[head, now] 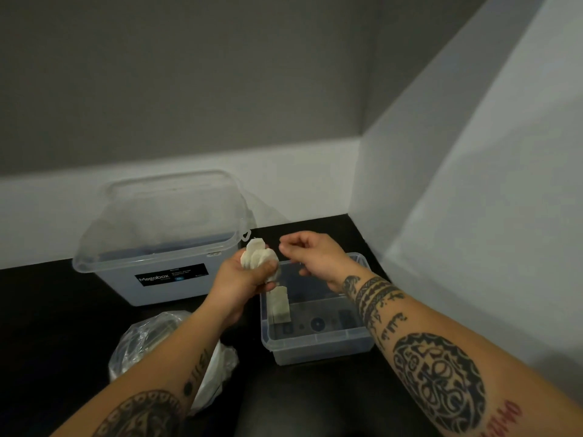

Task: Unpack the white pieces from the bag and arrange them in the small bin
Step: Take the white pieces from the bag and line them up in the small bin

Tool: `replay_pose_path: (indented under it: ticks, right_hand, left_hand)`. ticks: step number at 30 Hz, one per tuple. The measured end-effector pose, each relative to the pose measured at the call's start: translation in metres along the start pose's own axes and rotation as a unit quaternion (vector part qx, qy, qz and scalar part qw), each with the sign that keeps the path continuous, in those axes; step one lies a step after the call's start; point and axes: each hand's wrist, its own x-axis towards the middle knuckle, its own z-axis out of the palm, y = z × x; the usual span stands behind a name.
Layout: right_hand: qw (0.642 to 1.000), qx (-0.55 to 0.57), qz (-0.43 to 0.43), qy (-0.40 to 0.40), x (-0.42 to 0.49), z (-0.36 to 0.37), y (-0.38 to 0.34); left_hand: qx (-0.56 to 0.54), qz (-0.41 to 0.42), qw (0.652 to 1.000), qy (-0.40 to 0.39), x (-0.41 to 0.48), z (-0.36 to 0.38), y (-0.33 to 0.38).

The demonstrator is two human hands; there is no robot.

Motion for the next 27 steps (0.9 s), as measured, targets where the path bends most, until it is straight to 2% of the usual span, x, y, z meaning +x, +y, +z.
replay_pose_path:
  ticks: [4, 10, 16, 20, 23, 27]
  right_hand:
    - [0.999, -0.042, -0.007, -0.026, -0.006, 0.002, 0.006]
    - [0.999, -0.046, -0.009, 0.0, -0.004, 0.006, 0.013]
    - [0.999, 0.018, -0.001, -0.032, -0.004, 0.012, 0.014]
    - [0.999, -0.008, 0.002, -0.033, -0.002, 0.014, 0.019]
    - [0.999, -0.047, 0.021, -0.013, 0.004, 0.014, 0.028]
    - [0.988, -0.112, 0.105, -0.015, 0.009, 0.018, 0.059]
  left_hand:
    - [0.027, 0.013, 1.0, -0.001, -0.004, 0.002, 0.0]
    - [0.024, 0.008, 1.0, 0.0, -0.007, -0.003, -0.004]
    - [0.016, -0.001, 1.0, 0.004, -0.008, -0.01, -0.008]
    - [0.025, 0.0, 1.0, -0.002, -0.008, -0.015, -0.013]
    - [0.034, 0.007, 0.998, 0.045, -0.007, -0.019, -0.018]
    - [0.128, 0.013, 0.985, 0.118, -0.004, -0.025, -0.027]
